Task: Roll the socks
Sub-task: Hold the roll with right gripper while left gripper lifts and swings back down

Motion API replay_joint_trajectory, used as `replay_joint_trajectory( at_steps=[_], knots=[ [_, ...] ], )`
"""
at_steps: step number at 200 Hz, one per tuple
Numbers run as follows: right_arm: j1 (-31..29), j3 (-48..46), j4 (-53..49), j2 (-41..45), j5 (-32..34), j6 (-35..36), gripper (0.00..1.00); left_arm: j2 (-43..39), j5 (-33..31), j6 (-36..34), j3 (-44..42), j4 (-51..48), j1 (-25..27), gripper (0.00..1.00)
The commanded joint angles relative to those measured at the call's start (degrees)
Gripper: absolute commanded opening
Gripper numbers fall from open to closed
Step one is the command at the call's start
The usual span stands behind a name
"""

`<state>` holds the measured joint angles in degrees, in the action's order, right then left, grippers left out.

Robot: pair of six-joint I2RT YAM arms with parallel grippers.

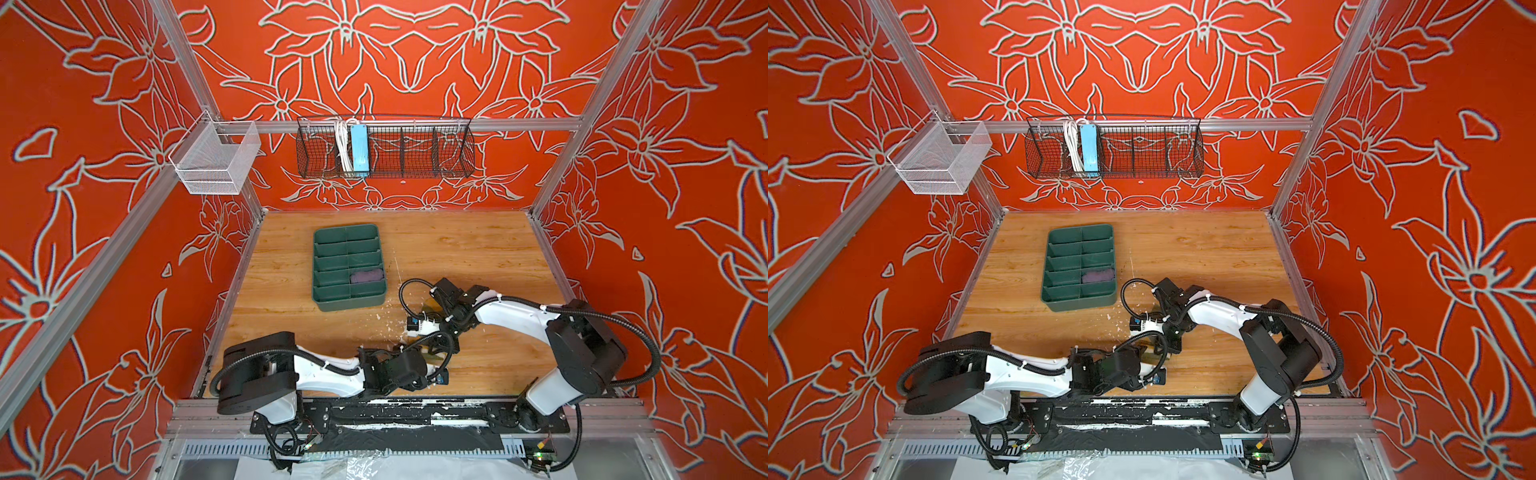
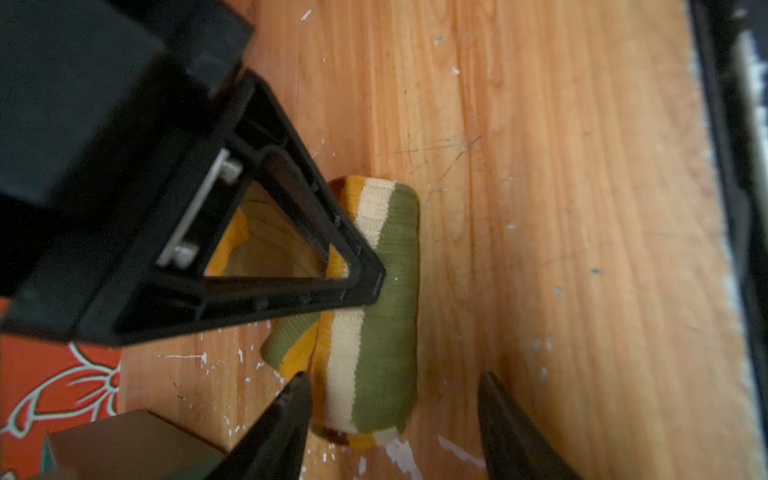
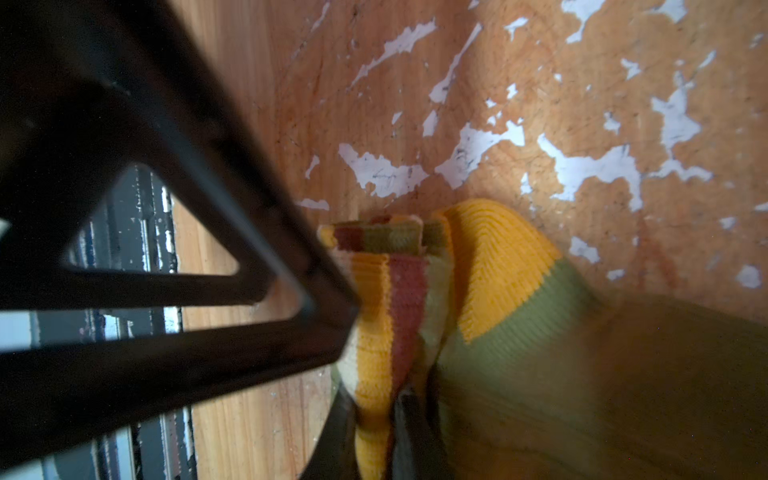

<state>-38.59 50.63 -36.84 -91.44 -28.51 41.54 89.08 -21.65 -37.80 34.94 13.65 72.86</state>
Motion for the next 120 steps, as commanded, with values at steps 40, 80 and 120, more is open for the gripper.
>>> replay_joint_trajectory(
  at_steps=[40,80,120],
  knots=[
    [0.15,-2.40,1.33,-0.06,1.81,1.24,0.00,4.92,1.29,-2.50,2.59,2.46,-3.25,0.49],
    [0.18,-2.46,1.51,-0.32,0.95,0.64,0.00,7.40,1.79,-2.64,2.70,2.32,-3.24,0.35],
    [0.17,-2.29,2.50,-0.29,0.59,-1.30,0.00,9.00,2.51,-1.59,4.11,-0.12,-3.23,0.09]
  ],
)
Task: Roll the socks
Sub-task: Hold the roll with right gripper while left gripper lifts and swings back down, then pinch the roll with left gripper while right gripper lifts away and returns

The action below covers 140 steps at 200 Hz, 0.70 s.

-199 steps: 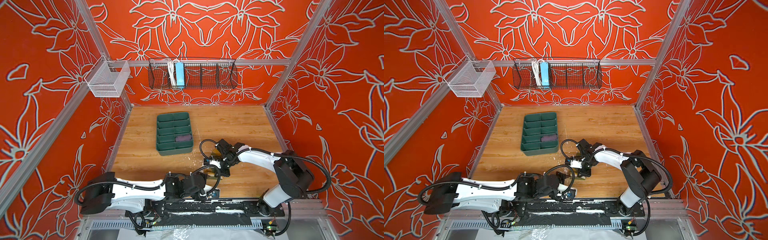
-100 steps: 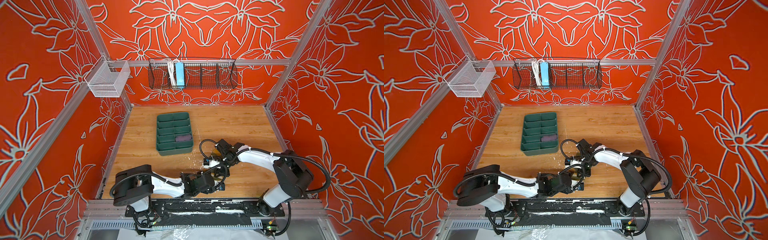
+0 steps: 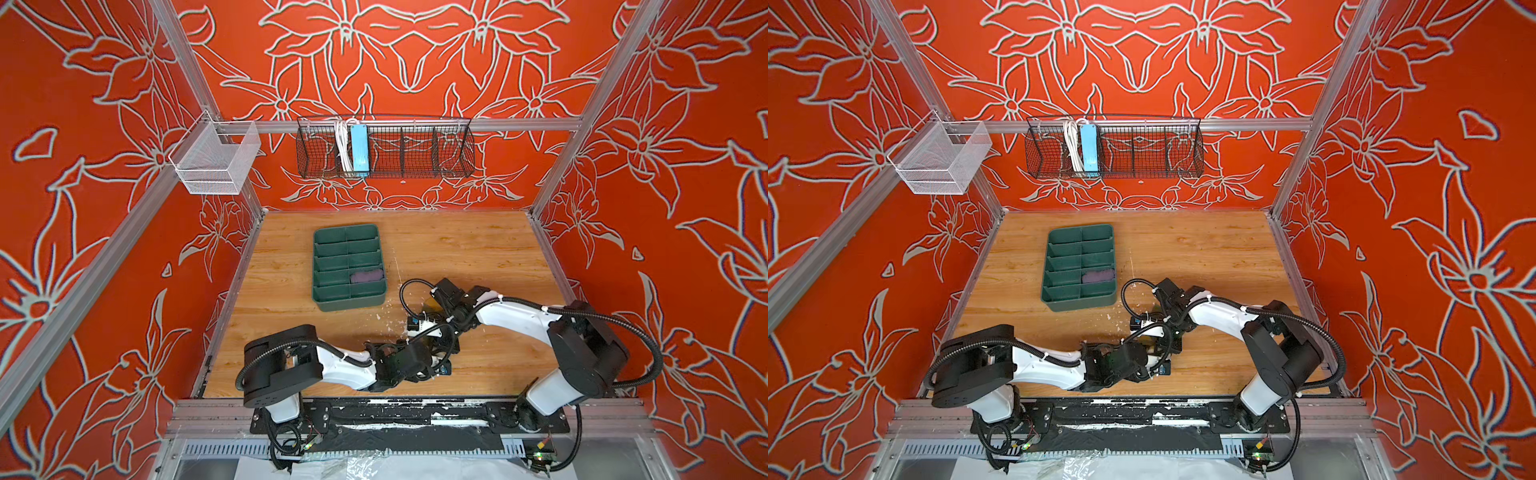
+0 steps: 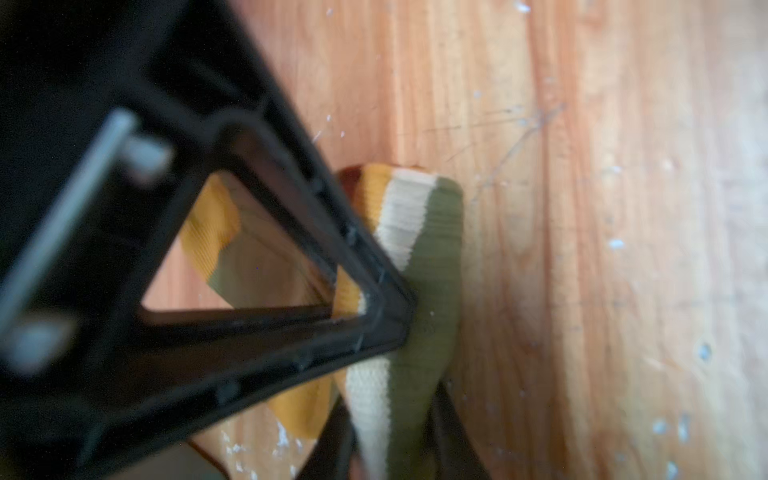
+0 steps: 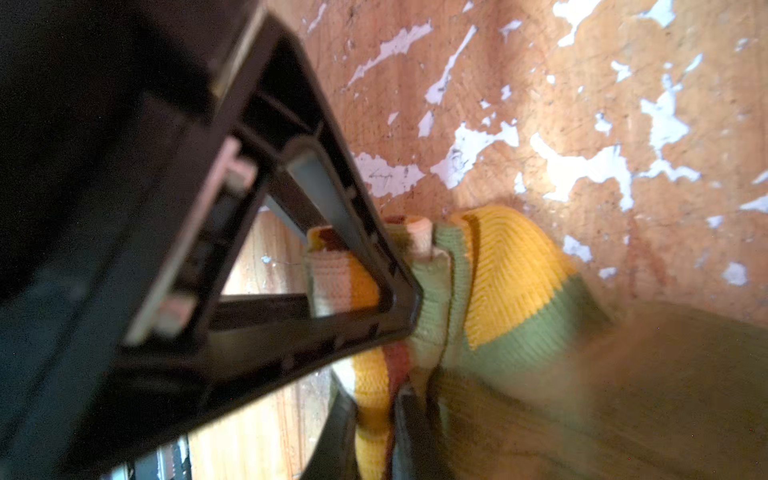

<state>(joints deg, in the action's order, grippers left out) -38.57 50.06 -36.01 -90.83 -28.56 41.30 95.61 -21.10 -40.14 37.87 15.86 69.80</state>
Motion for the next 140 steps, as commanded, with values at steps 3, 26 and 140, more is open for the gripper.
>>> replay_joint_trajectory(
  at_steps=[3,26,140],
  knots=[
    [0.16,-1.72,1.85,-0.76,0.72,-1.27,0.00,2.49,2.14,0.84,1.30,-2.85,-0.19,0.07],
    [0.16,-2.65,6.68,1.73,5.54,-5.53,0.28,2.82,2.19,1.90,2.52,-6.56,-0.19,0.02],
    [8.20,-15.19,28.12,42.84,53.49,-31.74,0.84,0.21,15.93,0.59,9.35,-21.84,-7.17,0.00]
  ],
)
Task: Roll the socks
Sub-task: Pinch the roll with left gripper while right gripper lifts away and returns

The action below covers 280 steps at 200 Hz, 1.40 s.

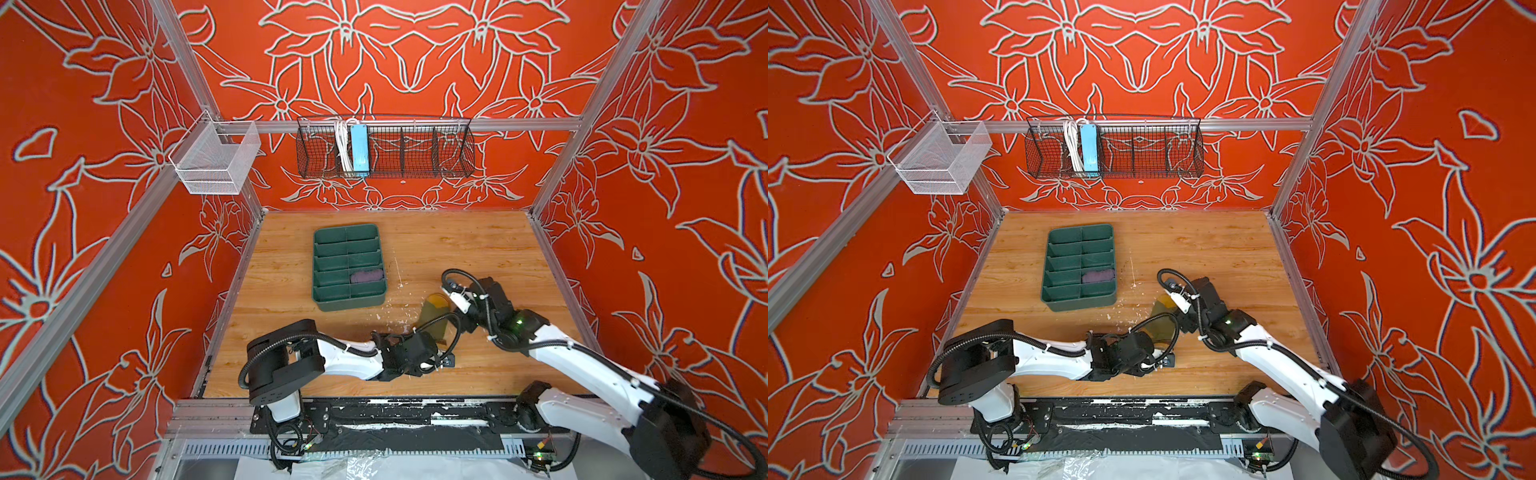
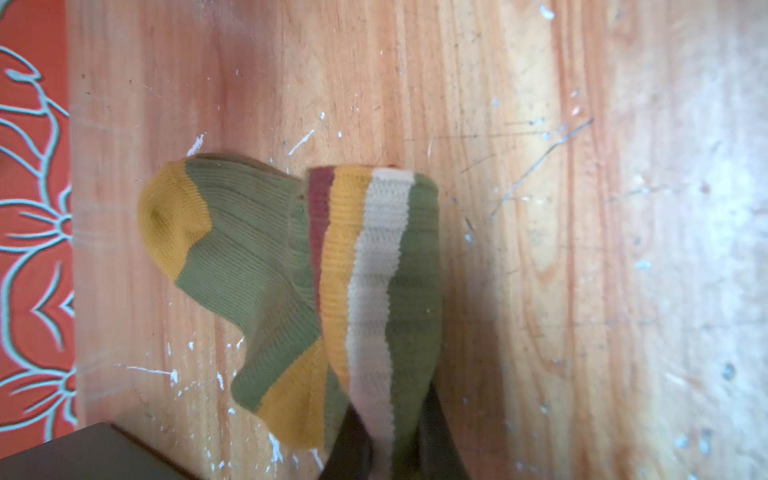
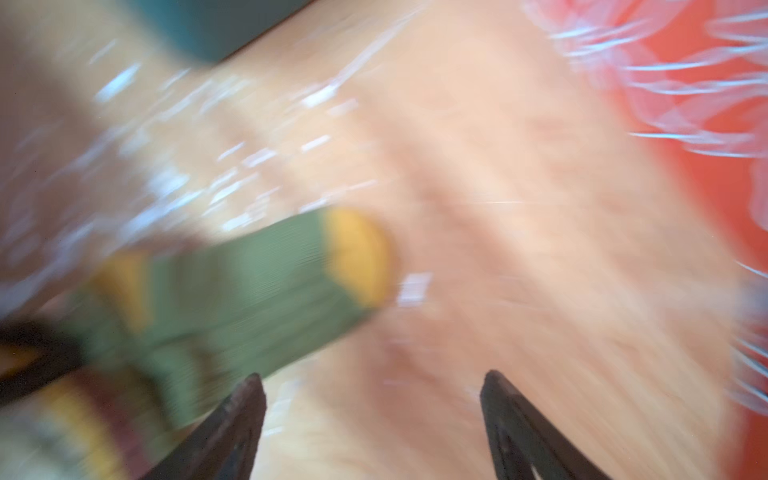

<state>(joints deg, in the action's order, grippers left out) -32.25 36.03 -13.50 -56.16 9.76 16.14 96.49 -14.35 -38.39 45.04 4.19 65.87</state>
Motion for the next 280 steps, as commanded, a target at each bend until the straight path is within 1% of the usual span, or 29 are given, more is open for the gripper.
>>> replay_joint_trajectory(
  at_steps=[1,23,35,44,55,62,80,96,102,108,123,144,170,183,190,201,218,241,258,280],
  knots=[
    [1.95,-1.23,5.77,8.66,15.45,-6.53,0.84,-0.77,9.48,-1.25,2.48,-10.82,-3.44,0.00],
    [2.19,-2.47,7.52,18.57,16.09,-3.35,0.79,0.01,22.01,-2.42,9.63,-22.05,-8.41,0.00],
    [2.19,-2.84,6.24,22.98,14.49,-1.24,0.78,1.60,28.17,-3.09,13.89,-27.14,-11.07,0.00],
    [2.19,-2.81,3.90,25.91,11.80,0.20,0.77,3.64,32.11,-3.52,17.27,-31.39,-12.89,0.00],
    [2.11,-3.02,0.22,28.13,6.58,3.75,0.75,6.69,36.36,-4.02,21.88,-36.67,-15.03,0.00],
    [2.13,-2.77,-2.85,29.02,3.35,5.80,0.72,9.18,38.19,-3.20,25.05,-39.80,-16.22,0.00],
    [1.85,-1.47,-12.25,29.12,-10.95,12.88,0.69,16.01,43.75,-1.00,33.61,-48.52,-19.68,0.00],
    [0.69,-0.09,-20.88,27.59,-23.62,20.18,0.69,19.21,46.66,0.60,36.34,-50.31,-21.08,0.00],
    [0.03,0.00,-22.68,26.79,-26.42,22.30,0.68,19.53,46.91,0.98,36.34,-49.93,-21.13,0.00],
    [-0.70,-0.12,-23.50,26.02,-27.60,23.87,0.68,19.75,47.33,1.04,36.42,-49.96,-21.13,0.00],
    [-3.36,-0.22,-24.69,23.65,-26.84,26.89,0.68,20.31,47.61,2.23,36.70,-49.97,-21.13,0.00],
    [-8.52,-0.25,-25.41,19.09,-22.78,30.33,0.68,21.03,47.67,3.13,36.45,-50.14,-21.13,0.00],
    [-13.98,-2.30,-21.60,12.17,-19.07,29.89,0.68,22.47,47.51,4.26,36.92,-50.57,-21.13,0.00],
    [-16.17,-4.13,-17.44,9.16,-17.46,28.63,0.69,23.17,47.16,5.09,37.14,-50.49,-21.13,0.00],
    [-17.01,-5.65,-13.47,7.52,-16.83,27.76,0.70,23.51,47.13,5.25,37.23,-50.50,-21.13,0.00],
    [-17.98,-8.05,-7.28,5.34,-15.99,26.57,0.71,23.90,46.92,5.51,37.30,-50.44,-21.13,0.00],
    [-19.11,-10.75,3.77,0.97,-12.31,24.28,0.72,24.33,46.87,5.52,37.32,-50.61,-21.10,0.00],
    [-19.60,-12.16,14.05,-5.38,-8.10,23.76,0.72,24.29,46.56,5.35,37.06,-50.50,-21.13,0.00],
    [-19.53,-10.95,15.82,-9.93,-5.08,24.83,0.69,24.17,46.60,5.34,37.13,-50.50,-21.13,0.00],
    [-19.53,-8.87,14.32,-14.78,-2.26,25.73,0.61,23.20,46.52,5.41,36.83,-49.85,-21.12,0.00]
  ],
)
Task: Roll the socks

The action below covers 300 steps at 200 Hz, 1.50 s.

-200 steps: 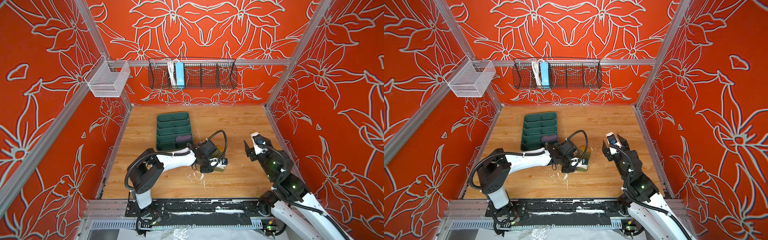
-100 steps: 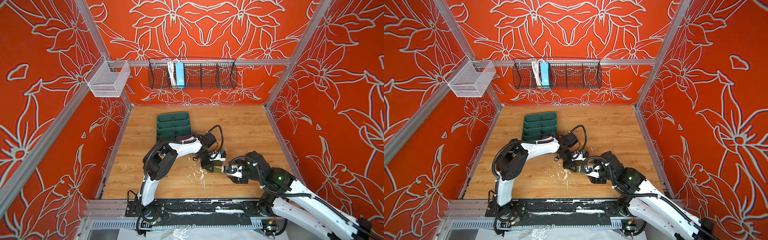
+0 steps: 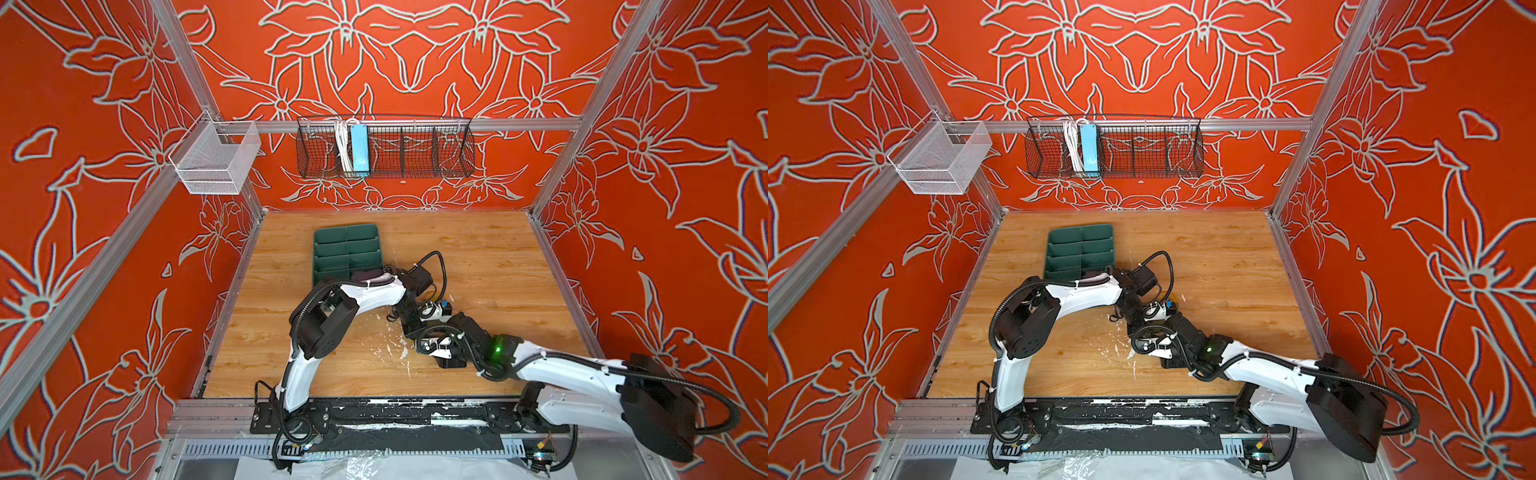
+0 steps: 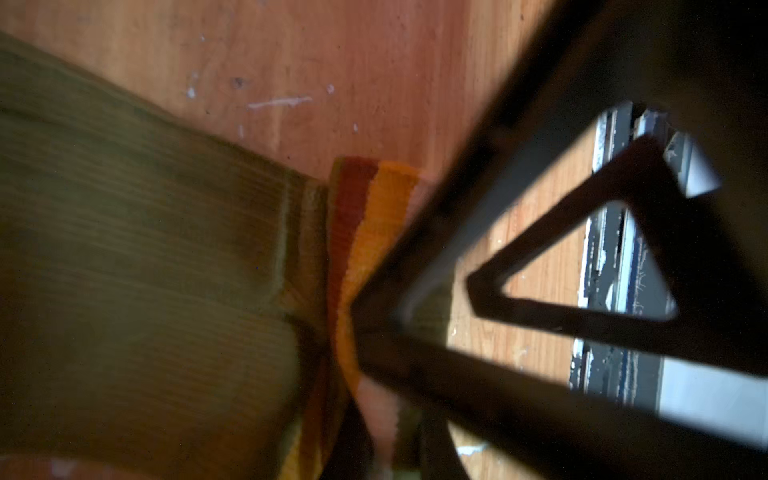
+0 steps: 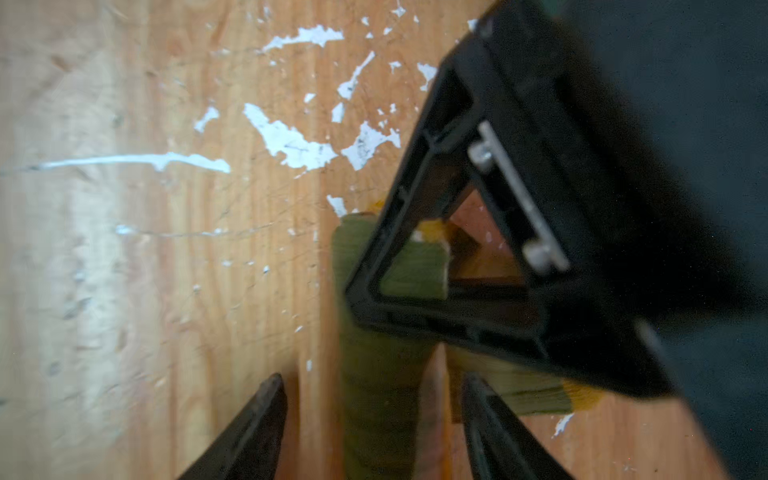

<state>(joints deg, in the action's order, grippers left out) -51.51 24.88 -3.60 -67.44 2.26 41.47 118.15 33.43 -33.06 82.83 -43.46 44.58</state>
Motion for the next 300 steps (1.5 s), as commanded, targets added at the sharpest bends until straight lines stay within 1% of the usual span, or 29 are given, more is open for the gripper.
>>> replay_joint_trajectory(
  at_steps=[1,16,23,42,52,59,70,79,88,106,123,125,127,128,129,132,141,150,169,189,213,222,234,248,260,264,276,294,300],
  knots=[
    [-0.27,2.32,4.36,-3.76,5.31,0.43,0.60,1.46,-1.26,0.04,-0.98,-2.18,0.16,0.00],
    [-0.31,2.65,3.53,-5.68,5.41,0.58,0.52,0.69,-1.43,0.19,-1.30,-1.57,0.17,0.02],
    [-0.30,2.66,3.14,-5.93,4.87,0.29,0.46,0.28,-1.44,0.06,-1.48,-1.16,0.19,0.03],
    [-0.38,2.95,0.69,-5.13,2.70,-0.21,0.22,-0.83,-2.40,0.10,-1.97,-0.56,0.16,0.06],
    [-0.48,3.28,-1.34,-4.12,0.67,-0.39,0.12,-1.59,-3.73,0.26,-2.28,-0.11,0.16,0.10],
    [-0.47,3.41,-2.85,-3.44,-0.73,-0.39,0.07,-2.44,-5.16,0.57,-2.90,0.75,0.16,0.14],
    [-0.44,3.76,-5.49,-2.40,-2.59,-0.60,0.00,-4.69,-7.63,0.96,-4.43,3.04,0.20,0.29],
    [-0.50,4.23,-7.81,-1.77,-4.34,-1.07,0.00,-7.20,-10.62,1.71,-6.22,5.72,0.16,0.42],
    [-0.46,4.76,-10.53,-1.39,-6.14,-1.26,0.00,-10.35,-13.55,2.22,-8.55,9.02,0.16,0.52],
    [-0.48,5.88,-14.90,-1.34,-8.96,-2.78,0.00,-18.04,-20.67,3.61,-14.26,16.93,0.16,0.65],
    [-0.37,6.96,-17.91,-1.77,-11.69,-3.62,0.00,-26.27,-28.95,5.49,-20.46,25.86,0.16,0.74],
    [-0.35,7.18,-18.35,-1.85,-12.00,-3.60,0.00,-27.24,-29.80,5.75,-21.20,26.93,0.16,0.77],
    [-0.35,7.28,-18.63,-1.98,-12.34,-3.62,0.00,-28.32,-31.12,5.93,-22.07,27.99,0.16,0.94],
    [-0.39,7.33,-18.73,-2.03,-12.44,-3.60,0.00,-28.85,-31.70,6.00,-22.43,28.52,0.16,0.98],
    [-0.37,7.35,-18.90,-2.06,-12.63,-3.60,0.00,-29.29,-32.26,6.04,-22.79,29.00,0.16,1.00],
    [-0.35,7.64,-19.28,-2.16,-13.05,-3.66,0.00,-30.85,-33.87,6.42,-23.93,30.57,0.20,0.98],
    [-0.27,8.12,-20.22,-2.58,-13.79,-4.02,0.00,-35.42,-38.34,6.84,-27.19,34.44,0.16,0.97],
    [-0.20,8.69,-20.98,-3.04,-14.36,-4.22,0.00,-40.05,-40.85,6.15,-30.00,37.17,0.16,0.98],
    [0.31,10.25,-22.71,-4.15,-16.21,-4.52,0.00,-49.69,-41.87,4.26,-34.76,40.76,0.16,0.97],
    [1.50,11.52,-23.81,-5.49,-18.87,-4.57,0.00,-58.25,-40.06,3.84,-39.79,44.13,-0.28,0.97],
    [3.77,12.85,-24.82,-7.45,-23.34,-4.75,0.00,-65.91,-31.70,1.19,-39.75,35.86,-0.56,0.98],
    [4.65,13.45,-25.53,-8.39,-24.73,-4.57,0.00,-68.10,-26.06,-1.21,-39.26,32.14,-0.54,1.00],
    [6.40,14.41,-26.49,-9.83,-26.60,-4.51,0.00,-70.11,-18.69,-6.76,-39.66,27.45,-0.39,0.93],
    [8.97,15.46,-27.31,-11.78,-28.49,-4.47,0.00,-70.62,-15.10,-10.87,-41.17,25.63,0.69,0.90],
    [10.48,16.26,-27.36,-13.30,-29.15,-4.35,0.00,-69.54,-18.18,-12.02,-42.14,24.94,3.79,0.89],
    [10.85,16.41,-27.30,-13.76,-29.19,-4.16,0.00,-68.88,-19.88,-14.09,-42.44,24.85,5.04,0.89],
    [11.46,16.60,-27.04,-15.07,-29.24,-3.61,0.00,-66.69,-24.59,-16.67,-43.69,25.63,8.82,0.89],
    [12.11,16.35,-25.97,-16.59,-29.22,-3.33,0.00,-62.94,-31.44,-17.64,-46.40,31.60,13.99,0.89],
    [12.20,16.17,-25.68,-16.92,-29.12,-3.29,0.00,-62.10,-33.72,-17.32,-47.27,34.59,15.98,0.88]
  ],
)
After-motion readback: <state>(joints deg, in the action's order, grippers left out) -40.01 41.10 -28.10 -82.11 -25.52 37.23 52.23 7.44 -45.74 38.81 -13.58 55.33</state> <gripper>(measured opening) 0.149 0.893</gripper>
